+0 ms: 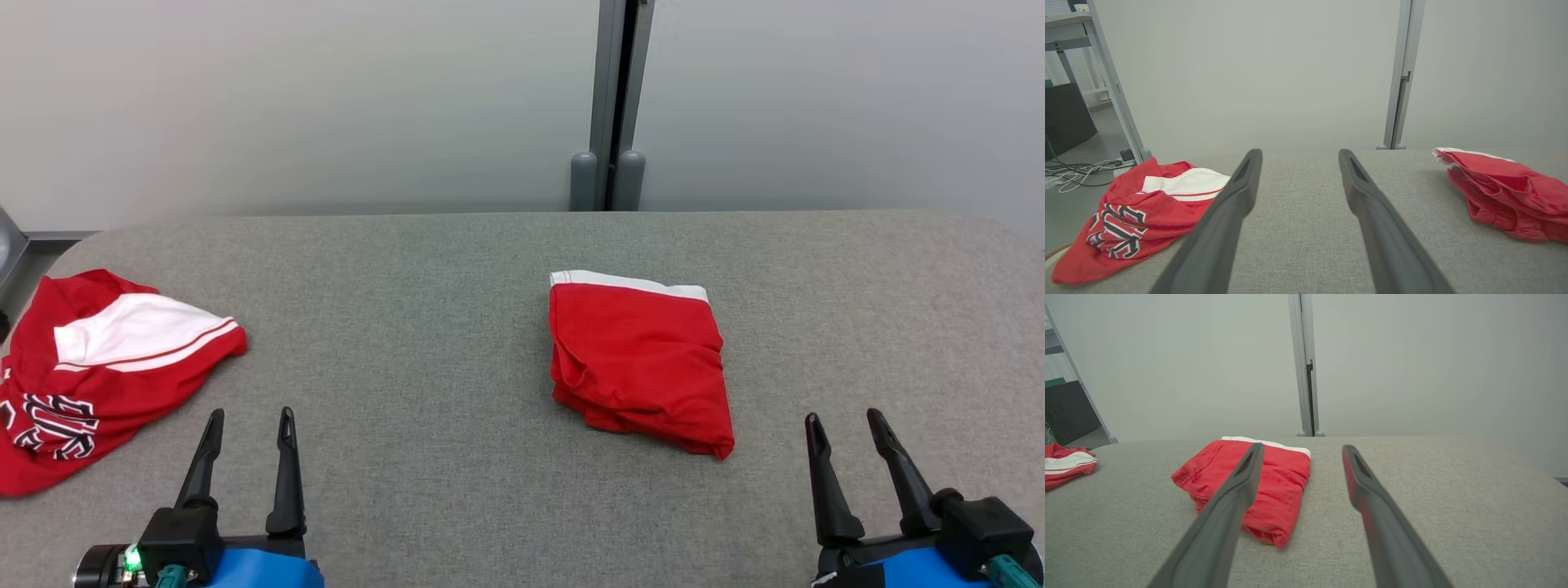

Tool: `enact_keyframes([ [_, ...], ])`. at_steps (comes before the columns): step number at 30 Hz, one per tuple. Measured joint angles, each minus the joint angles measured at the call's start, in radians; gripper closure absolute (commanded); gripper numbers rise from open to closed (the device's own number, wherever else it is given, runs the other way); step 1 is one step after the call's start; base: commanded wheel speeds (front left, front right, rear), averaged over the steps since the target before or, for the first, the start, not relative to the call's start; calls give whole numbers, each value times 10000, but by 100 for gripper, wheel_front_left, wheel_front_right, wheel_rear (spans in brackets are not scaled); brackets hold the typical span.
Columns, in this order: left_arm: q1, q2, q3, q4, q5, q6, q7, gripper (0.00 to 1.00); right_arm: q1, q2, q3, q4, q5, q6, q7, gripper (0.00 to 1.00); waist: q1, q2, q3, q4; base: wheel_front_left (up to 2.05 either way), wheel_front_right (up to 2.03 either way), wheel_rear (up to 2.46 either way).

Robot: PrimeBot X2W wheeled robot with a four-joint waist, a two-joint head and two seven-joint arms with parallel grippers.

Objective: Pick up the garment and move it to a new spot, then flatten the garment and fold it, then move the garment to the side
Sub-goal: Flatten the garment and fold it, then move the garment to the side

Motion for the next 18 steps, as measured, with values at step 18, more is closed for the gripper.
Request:
enact_keyframes([
  [18, 125, 67, -2, 17, -12, 38, 0, 0, 116, 73, 40, 221, -157, 0, 56, 0, 0, 2, -40, 10, 0, 0, 0],
])
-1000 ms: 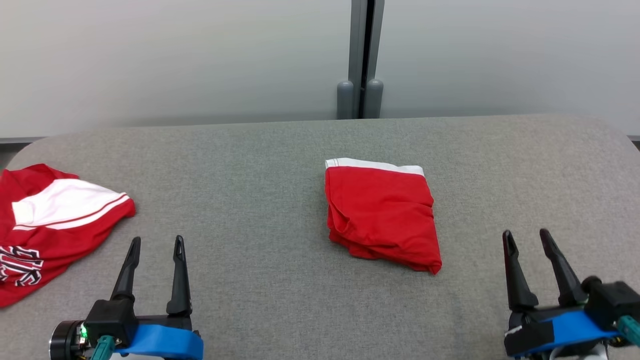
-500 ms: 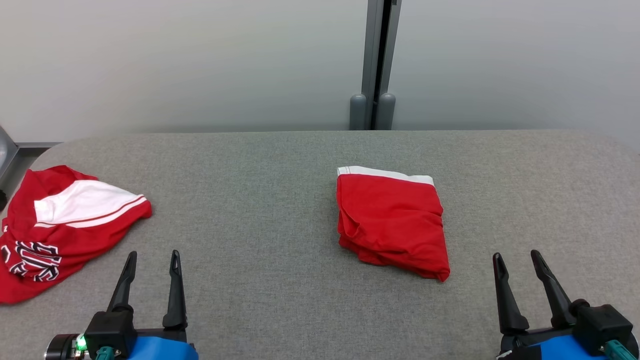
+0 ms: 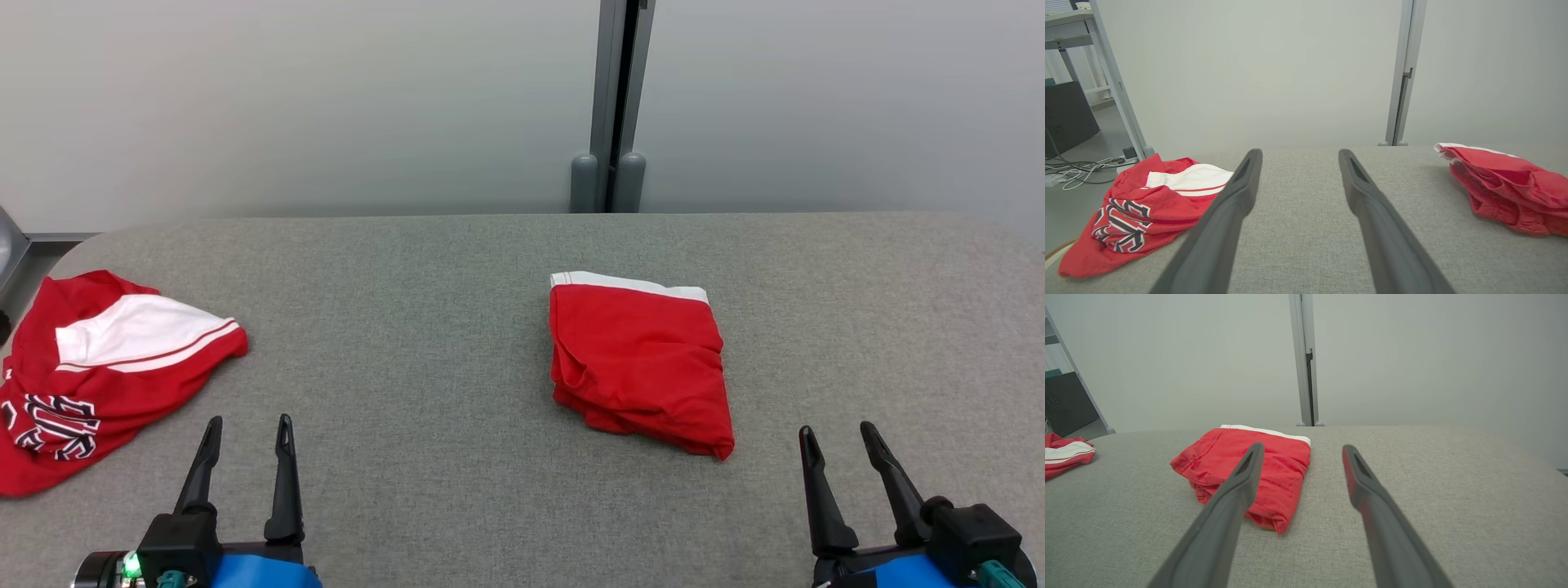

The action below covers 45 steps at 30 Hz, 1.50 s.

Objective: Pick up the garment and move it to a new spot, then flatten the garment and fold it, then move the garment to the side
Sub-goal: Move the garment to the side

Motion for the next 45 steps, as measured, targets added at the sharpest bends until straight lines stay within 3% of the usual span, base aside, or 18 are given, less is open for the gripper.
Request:
enact_keyframes([
  [12, -4, -4, -27, -19, -33, 48, 0, 0, -230, 4, -23, 52, -77, 0, 48, 0, 0, 1, 154, -18, 0, 0, 0],
  [24, -450, -42, -222, -59, -94, 46, 0, 0, -3348, -389, 278, 416, -437, 2, 813, 0, 1, 1, 817, 237, 0, 0, 0],
  [34, -1111, -123, -520, -10, -263, 46, 0, 0, -5436, -683, 98, 2890, -476, 0, 1609, 0, 2, 2, 1743, 715, 0, 0, 0],
  [45, -1456, -155, -625, 82, -349, 56, 0, 0, -5911, -593, -65, 6004, -416, 0, 1528, 0, 1, 1, 2458, 985, 0, 0, 0],
])
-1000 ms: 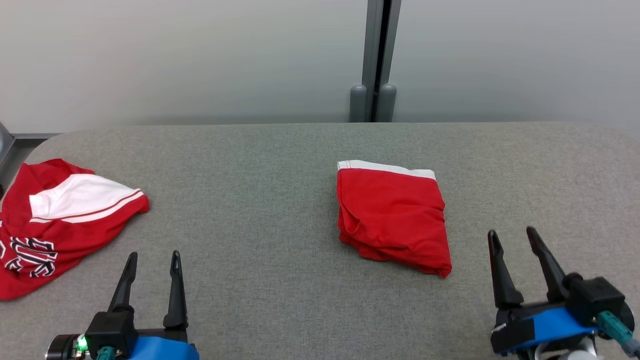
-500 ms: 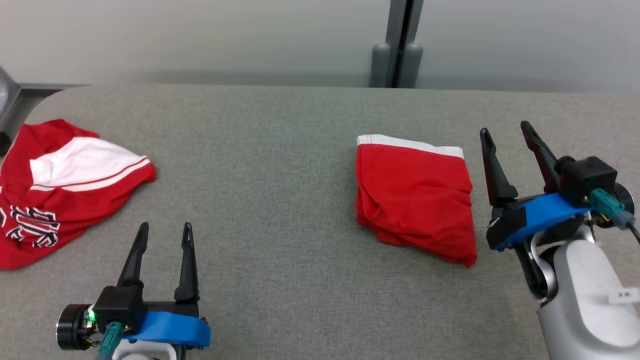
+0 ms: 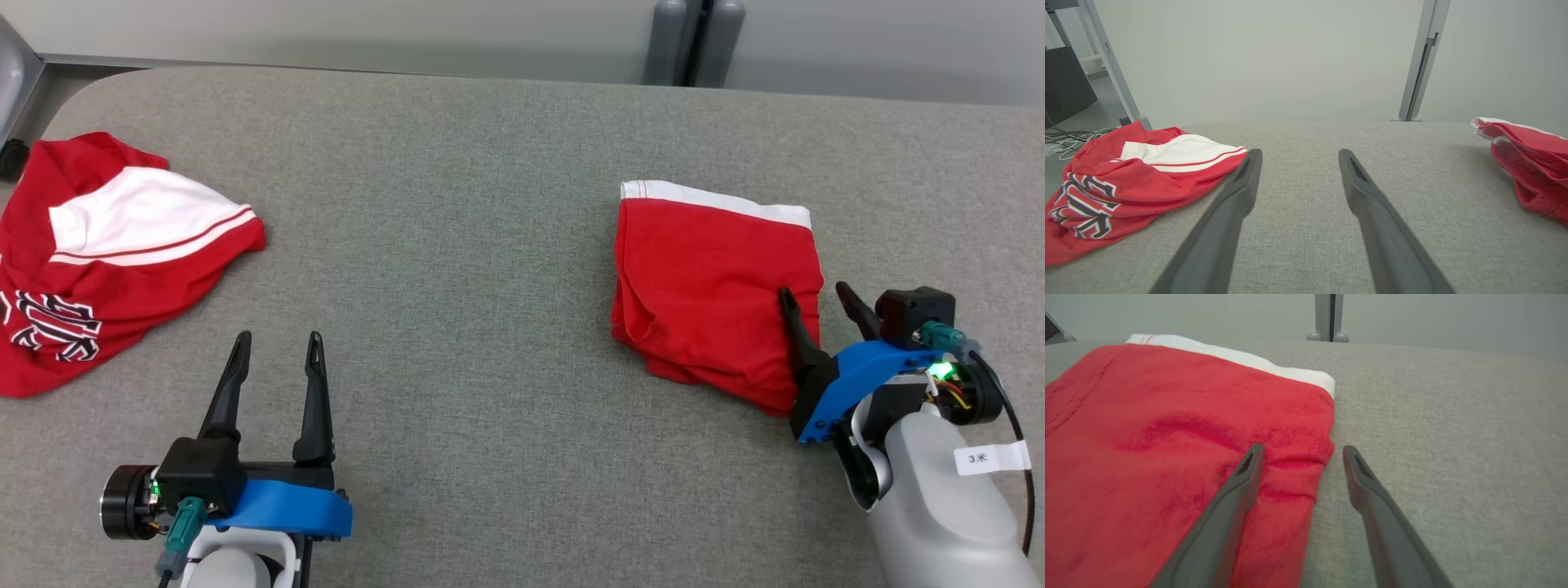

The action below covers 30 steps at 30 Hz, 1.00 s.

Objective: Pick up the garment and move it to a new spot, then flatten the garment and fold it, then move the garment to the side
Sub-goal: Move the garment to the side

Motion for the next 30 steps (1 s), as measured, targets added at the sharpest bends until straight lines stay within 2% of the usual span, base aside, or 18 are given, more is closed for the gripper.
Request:
enact_keyframes([
  [7, -181, -25, -121, 73, -13, 4, 0, 0, -504, 213, 42, 1682, 58, 2, -428, 0, -1, -2, 122, 1, 0, 0, 0],
  [13, -240, -29, -155, 146, -44, 2, 0, 0, -913, 366, 334, 2569, 458, -2, -752, 0, -2, -2, 102, 70, 0, 0, 0],
  [14, -240, -33, -157, 151, -77, 2, 0, 0, -973, 374, 412, 2677, 516, -4, -779, 7, -2, -2, 99, 85, 0, 0, 0],
  [15, -241, -33, -157, 157, -88, 2, 0, 0, -1013, 385, 476, 2759, 616, -13, -849, 85, -2, -2, 96, 100, 0, 0, 0],
  [16, -242, -31, -151, 174, -102, 2, 0, 0, -1080, 408, 612, 2915, 698, -12, -995, 100, -2, -2, 95, 129, 0, 0, 0],
  [30, -225, -33, -75, 134, -230, 27, 0, 0, -1185, -61, 1312, 2972, 943, 6, -1532, 100, -1, -2, -36, -59, 0, 0, 0],
])
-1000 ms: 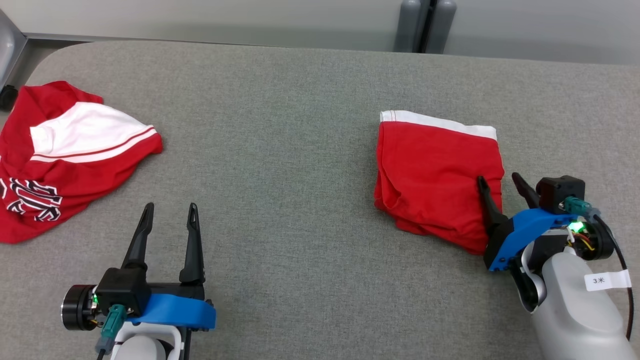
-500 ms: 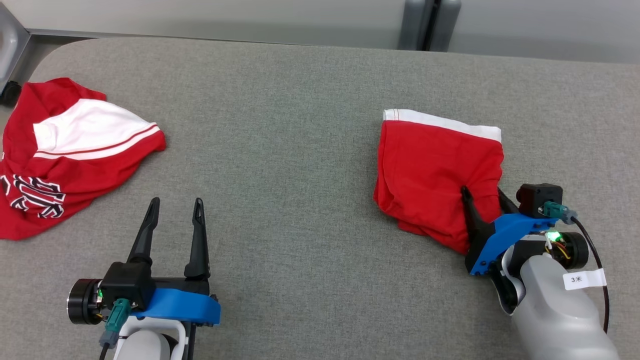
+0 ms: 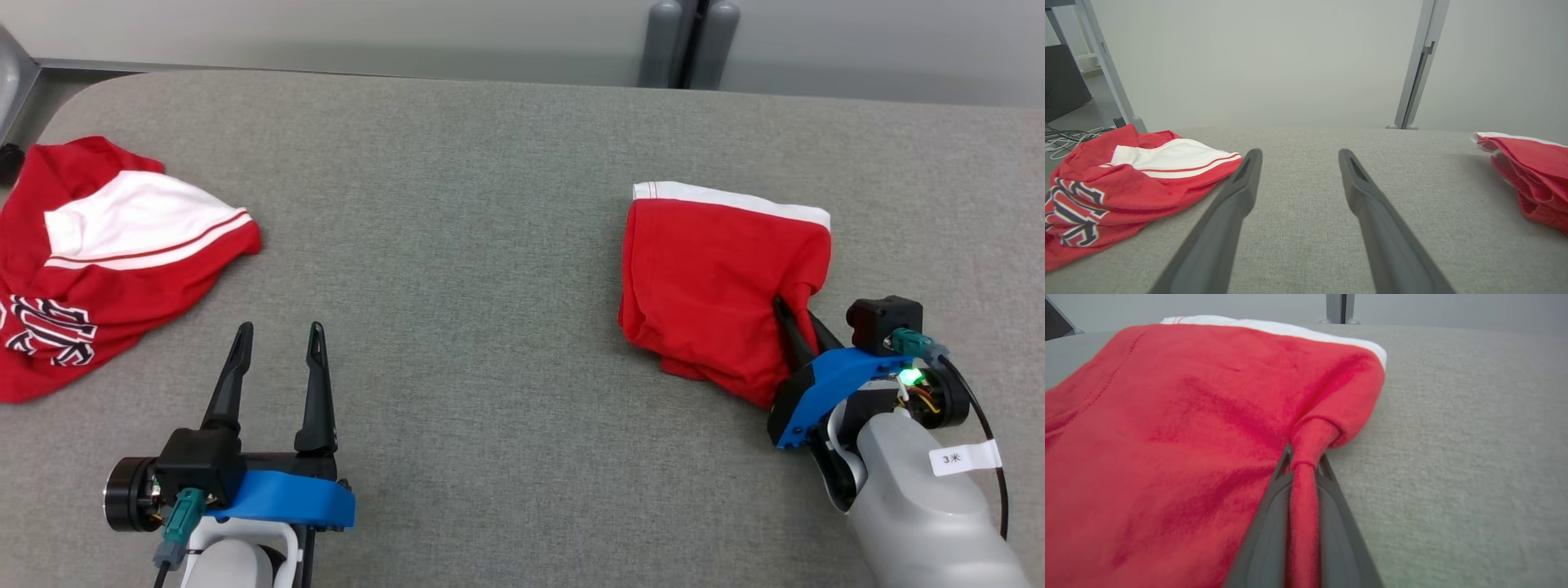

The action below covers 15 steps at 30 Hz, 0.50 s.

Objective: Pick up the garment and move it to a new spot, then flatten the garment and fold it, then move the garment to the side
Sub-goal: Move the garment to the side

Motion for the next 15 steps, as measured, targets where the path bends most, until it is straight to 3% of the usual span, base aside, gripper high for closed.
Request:
enact_keyframes([
  [6, 41, -4, 102, -192, 56, -12, 0, 0, 200, -328, 140, -660, 244, -2, -42, 100, 0, 0, 188, -594, 0, 0, 0],
  [15, -228, 132, 238, -345, 240, -100, 0, 0, 794, -761, -194, -1768, 470, -2, -46, 100, 2, 1, 674, -2088, 0, 0, 0],
])
